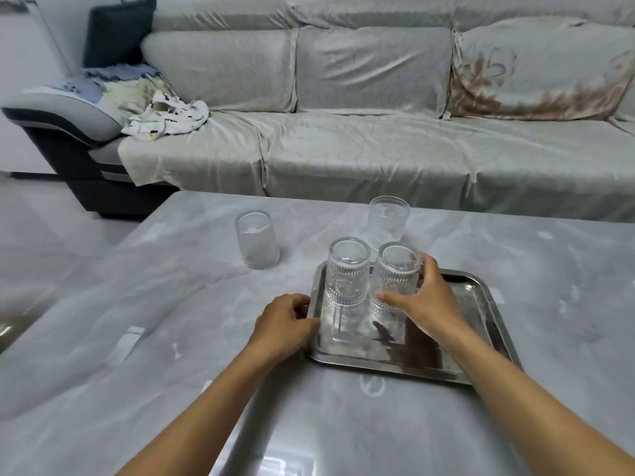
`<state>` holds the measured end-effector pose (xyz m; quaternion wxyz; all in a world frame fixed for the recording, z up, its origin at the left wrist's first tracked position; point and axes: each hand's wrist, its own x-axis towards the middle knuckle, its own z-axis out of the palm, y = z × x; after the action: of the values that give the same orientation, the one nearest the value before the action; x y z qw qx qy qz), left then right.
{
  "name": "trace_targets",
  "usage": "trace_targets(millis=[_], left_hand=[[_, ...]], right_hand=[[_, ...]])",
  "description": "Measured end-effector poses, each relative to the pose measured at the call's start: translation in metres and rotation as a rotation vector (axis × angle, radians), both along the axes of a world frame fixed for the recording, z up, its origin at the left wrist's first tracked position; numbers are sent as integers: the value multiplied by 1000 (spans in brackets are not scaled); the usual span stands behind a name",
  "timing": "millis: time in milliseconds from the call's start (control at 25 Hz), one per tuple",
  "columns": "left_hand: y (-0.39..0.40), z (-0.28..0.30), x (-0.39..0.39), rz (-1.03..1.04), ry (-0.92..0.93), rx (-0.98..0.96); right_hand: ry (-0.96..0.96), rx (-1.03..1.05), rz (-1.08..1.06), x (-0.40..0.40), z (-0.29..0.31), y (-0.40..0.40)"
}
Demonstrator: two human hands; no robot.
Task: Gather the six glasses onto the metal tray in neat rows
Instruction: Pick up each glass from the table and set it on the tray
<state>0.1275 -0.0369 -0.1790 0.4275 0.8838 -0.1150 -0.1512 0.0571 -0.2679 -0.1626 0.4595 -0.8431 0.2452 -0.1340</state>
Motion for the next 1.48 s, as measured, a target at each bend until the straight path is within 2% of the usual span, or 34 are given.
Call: trace_targets(millis=[80,200,280,320,520,600,680,760,800,920,1040,1120,1200,1280,1360,1400,1480], left_hand=[[9,9,13,209,-66,-80],[24,27,55,464,-266,-49],[26,34,86,510,-286,2],[24,35,99,498,-261,2],[14,27,138,470,-94,-189],[14,33,132,506,-148,-198],[13,46,109,538,-249,-318],[10,70,70,443,-306,-510],[9,86,44,343,-337,-545],[-3,119,-36,-5,-518,-394],[-27,130,-99,-246,-734,-291],[-37,130,-117,-344,-652,-310],[-38,122,-112,-406,-399,-396],[-32,97,-95,-233,-205,-455],[-22,68,-77,47,-187,-247],[-17,54,-70,120,-174,-107],[-10,36,-61,136,-89,61]], right_hand=[[-17,-10,-23,-24,-3,8],[-69,-401,108,-75,-19,27],[3,-630,314,-96,-26,36],[24,-676,365,-101,-29,35],[42,-645,417,-100,-30,23],[30,-608,443,-100,-28,19],[-18,-535,395,-98,-16,20],[-129,-399,297,-97,4,29],[-196,-326,283,-96,16,38],[-348,-149,273,-93,51,70],[-499,-48,89,-99,68,85],[-538,-31,0,-111,71,77],[-496,16,-44,-123,66,59],[-405,94,-112,-128,59,36],[-297,82,-200,-126,52,6],[-244,55,-226,-121,49,-7],[-165,11,-234,-106,44,-29]])
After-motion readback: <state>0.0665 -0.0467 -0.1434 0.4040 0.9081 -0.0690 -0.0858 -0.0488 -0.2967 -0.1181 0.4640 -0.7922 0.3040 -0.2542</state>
